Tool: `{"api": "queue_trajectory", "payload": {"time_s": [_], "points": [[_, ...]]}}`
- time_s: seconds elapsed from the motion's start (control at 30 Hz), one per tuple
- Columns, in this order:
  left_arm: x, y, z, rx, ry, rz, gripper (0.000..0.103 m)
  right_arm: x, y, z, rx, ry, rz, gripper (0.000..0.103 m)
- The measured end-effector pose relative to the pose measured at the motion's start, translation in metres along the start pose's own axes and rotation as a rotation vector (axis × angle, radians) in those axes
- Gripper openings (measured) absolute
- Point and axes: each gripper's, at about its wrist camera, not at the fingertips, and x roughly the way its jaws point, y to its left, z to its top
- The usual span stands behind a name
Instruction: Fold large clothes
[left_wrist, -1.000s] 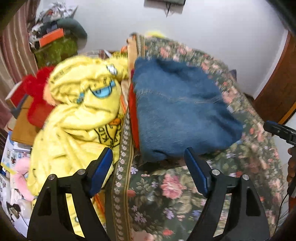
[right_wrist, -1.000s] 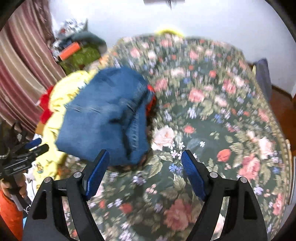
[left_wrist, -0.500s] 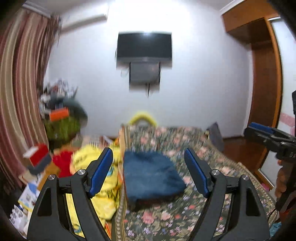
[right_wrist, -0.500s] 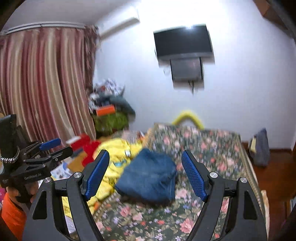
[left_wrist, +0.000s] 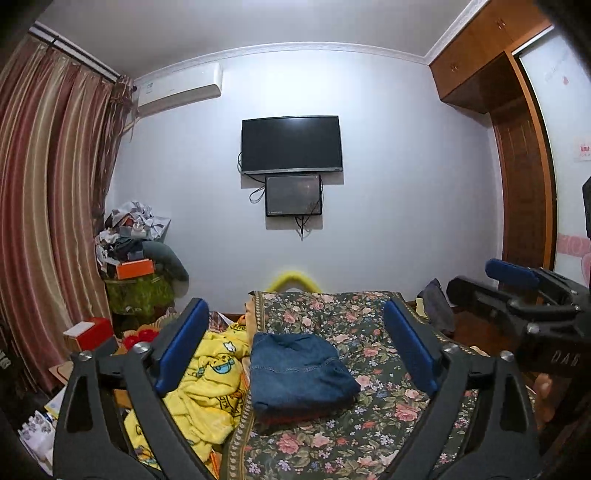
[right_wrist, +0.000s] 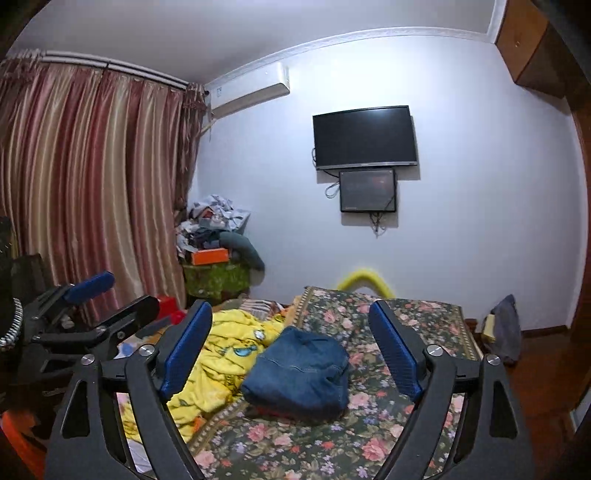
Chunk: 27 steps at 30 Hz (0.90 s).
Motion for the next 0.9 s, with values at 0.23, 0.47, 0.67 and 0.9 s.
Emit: {"api": "queue_trajectory", "payload": {"time_s": [0.23, 0.47, 0.67, 0.9], "points": [[0.001, 0.008, -0.008, -0.04, 0.029, 0.011, 0.1, 0.0, -0.004, 0.0, 0.016, 0.036, -0.036, 0.103], [-0.002, 0.015, -0.012, -0.058, 0.038, 0.024, 0.101, -0.007, -0.004, -0.002, 0.009, 0.035, -0.044, 0.103], [-0.001, 0.018, -0.015, -0.06, 0.048, 0.03, 0.101, -0.009, -0.002, -0.007, 0.01, 0.044, -0.044, 0.103], [0.002, 0.018, -0.017, -0.056, 0.06, 0.033, 0.101, -0.009, -0.005, -0.008, 0.021, 0.057, -0.047, 0.103]]}}
